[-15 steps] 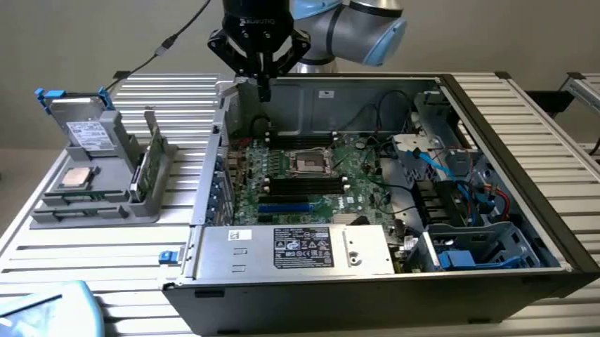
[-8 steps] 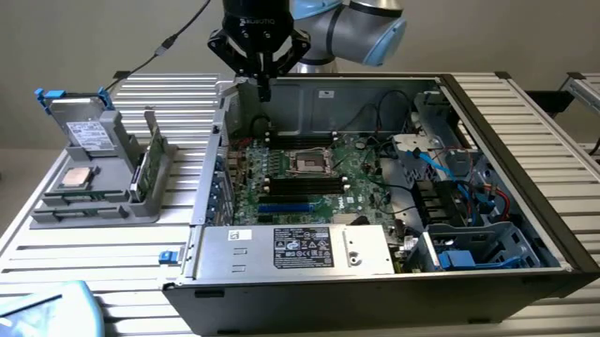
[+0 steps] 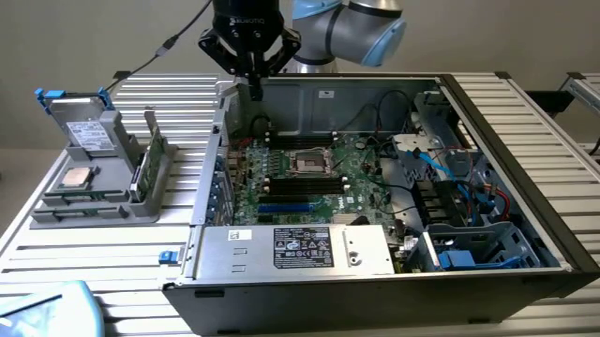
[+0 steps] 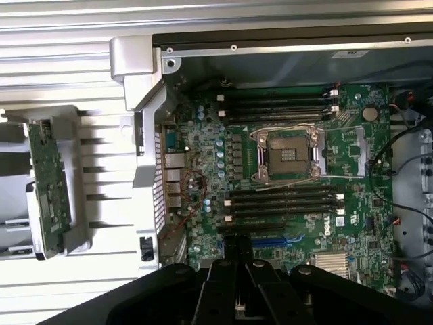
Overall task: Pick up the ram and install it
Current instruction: 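Reach for the ram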
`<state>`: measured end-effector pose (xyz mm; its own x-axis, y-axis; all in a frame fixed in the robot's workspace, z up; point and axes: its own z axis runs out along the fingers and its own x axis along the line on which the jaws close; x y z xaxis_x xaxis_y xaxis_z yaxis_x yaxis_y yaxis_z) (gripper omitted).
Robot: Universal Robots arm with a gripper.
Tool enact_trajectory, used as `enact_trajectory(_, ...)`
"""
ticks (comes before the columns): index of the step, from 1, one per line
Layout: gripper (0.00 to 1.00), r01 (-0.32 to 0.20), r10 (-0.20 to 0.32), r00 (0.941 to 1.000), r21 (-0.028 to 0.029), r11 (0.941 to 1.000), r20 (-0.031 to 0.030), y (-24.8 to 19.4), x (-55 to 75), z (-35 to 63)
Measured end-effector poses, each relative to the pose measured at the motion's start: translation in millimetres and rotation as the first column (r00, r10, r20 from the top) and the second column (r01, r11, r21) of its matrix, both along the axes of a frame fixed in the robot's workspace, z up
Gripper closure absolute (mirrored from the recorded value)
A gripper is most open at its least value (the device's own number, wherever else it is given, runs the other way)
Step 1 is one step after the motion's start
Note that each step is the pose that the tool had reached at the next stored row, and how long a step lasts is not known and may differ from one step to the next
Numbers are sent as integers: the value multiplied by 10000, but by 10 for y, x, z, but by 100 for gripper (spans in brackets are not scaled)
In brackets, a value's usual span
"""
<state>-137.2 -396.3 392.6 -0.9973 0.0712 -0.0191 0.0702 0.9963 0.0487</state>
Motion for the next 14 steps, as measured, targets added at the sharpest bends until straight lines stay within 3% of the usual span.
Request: enact_trajectory(14, 90, 0, 0, 10000, 1, 10000, 0, 101, -593, -1)
